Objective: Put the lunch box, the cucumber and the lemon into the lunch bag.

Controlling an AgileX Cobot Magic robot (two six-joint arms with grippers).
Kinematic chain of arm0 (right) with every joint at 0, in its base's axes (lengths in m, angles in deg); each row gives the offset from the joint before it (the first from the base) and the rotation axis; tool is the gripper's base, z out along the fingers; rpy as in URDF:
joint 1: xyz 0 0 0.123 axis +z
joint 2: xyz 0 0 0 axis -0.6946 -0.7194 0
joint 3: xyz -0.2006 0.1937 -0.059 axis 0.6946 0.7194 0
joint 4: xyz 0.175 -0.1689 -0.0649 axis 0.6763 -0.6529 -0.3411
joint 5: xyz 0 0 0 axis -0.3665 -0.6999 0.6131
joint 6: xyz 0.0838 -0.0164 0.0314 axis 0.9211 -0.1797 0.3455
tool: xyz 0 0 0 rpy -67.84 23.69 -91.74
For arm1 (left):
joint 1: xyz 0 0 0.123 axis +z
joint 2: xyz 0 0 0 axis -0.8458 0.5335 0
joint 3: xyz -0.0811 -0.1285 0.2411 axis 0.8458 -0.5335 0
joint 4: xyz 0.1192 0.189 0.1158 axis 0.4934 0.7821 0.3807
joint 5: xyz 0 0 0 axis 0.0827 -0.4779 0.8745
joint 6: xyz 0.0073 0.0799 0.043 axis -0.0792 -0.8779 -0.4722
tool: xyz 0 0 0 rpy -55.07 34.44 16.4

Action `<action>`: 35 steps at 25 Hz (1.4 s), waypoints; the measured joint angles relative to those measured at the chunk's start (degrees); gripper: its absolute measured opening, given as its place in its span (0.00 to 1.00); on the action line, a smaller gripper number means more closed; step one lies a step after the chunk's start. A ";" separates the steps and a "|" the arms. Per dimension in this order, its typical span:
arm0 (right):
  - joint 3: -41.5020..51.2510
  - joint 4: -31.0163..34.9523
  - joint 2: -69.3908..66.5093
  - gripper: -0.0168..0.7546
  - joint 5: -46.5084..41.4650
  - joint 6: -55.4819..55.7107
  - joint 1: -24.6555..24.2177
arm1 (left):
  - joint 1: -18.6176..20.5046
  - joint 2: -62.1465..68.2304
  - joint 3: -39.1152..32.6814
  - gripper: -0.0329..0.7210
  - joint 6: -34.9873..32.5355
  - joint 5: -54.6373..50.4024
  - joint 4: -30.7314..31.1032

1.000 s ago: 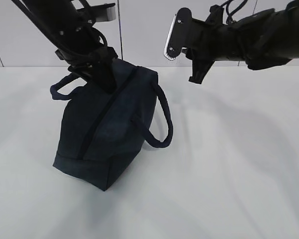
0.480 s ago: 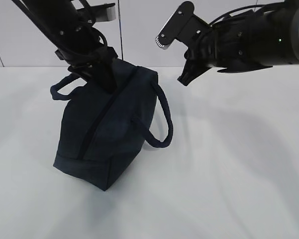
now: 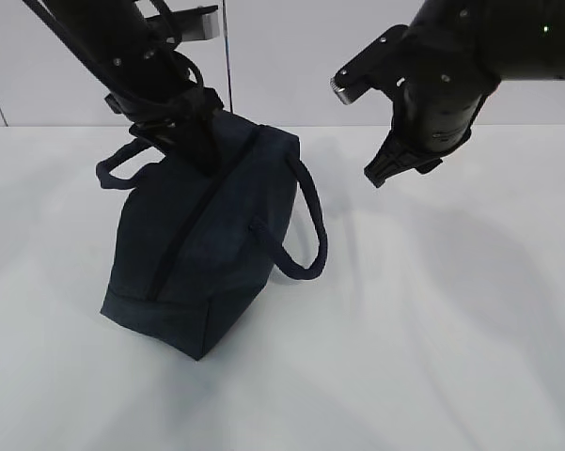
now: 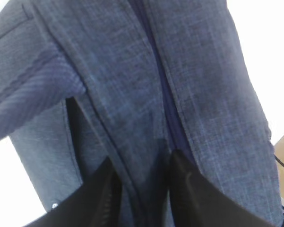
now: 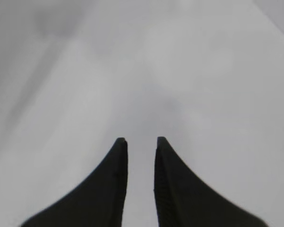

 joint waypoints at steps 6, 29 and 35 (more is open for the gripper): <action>-5.98 9.75 0.24 0.22 -11.42 -1.08 0.00 | 0.00 -0.22 0.00 0.36 4.87 0.00 2.16; -8.96 22.06 1.55 0.22 -17.48 -3.02 0.00 | 0.00 -11.34 0.00 0.47 12.43 -0.58 14.31; -8.96 22.41 4.69 0.22 -17.68 -4.98 0.00 | 0.00 -17.05 -4.06 0.47 12.73 -0.58 17.70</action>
